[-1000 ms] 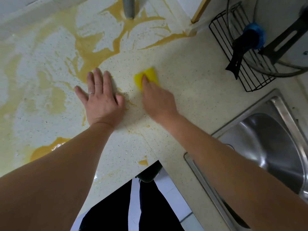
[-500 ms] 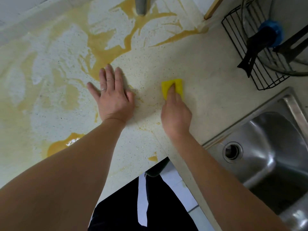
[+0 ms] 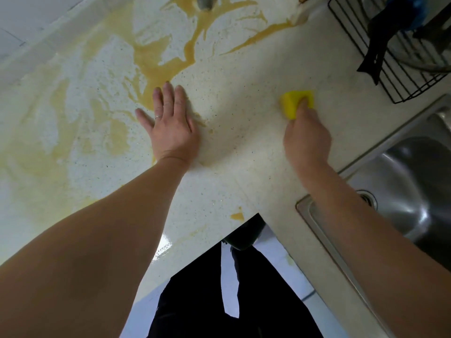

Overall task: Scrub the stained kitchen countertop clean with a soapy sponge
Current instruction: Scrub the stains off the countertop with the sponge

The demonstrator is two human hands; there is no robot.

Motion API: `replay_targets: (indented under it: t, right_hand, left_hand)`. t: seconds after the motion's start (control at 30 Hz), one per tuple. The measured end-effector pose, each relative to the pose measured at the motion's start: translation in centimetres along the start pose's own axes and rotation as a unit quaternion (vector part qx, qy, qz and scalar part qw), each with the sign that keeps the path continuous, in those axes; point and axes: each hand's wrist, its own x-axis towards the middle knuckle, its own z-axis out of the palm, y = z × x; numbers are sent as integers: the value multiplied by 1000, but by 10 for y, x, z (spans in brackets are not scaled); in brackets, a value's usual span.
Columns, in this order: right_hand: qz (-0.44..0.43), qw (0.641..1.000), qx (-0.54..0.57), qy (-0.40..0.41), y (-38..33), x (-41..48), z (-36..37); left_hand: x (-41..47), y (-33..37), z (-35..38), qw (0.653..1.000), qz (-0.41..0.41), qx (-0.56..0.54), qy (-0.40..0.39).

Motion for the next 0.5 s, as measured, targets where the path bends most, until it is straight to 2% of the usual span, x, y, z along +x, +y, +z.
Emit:
replay_targets:
  t: [0.07, 0.13, 0.23, 0.33, 0.4, 0.5]
  right_hand:
    - [-39, 999, -34, 6, -27, -24, 23]
    - [-120, 992, -36, 9, -61, -75, 39]
    - [-209, 976, 18, -52, -95, -153, 45]
    - [-235, 964, 88, -85, -97, -176, 30]
    - [-190, 976, 92, -51, -74, -147, 9]
    - [-34, 995, 77, 49, -22, -64, -16]
  left_hand:
    - [2, -1, 2, 1000, 4, -23, 10]
    - [2, -9, 0, 998, 17, -55, 25]
    - [-2, -27, -6, 993, 40, -108, 32]
    - [-6, -49, -16, 995, 10, -92, 29]
    - [3, -60, -22, 998, -34, -46, 28]
    - [17, -69, -26, 994, -110, -1, 12]
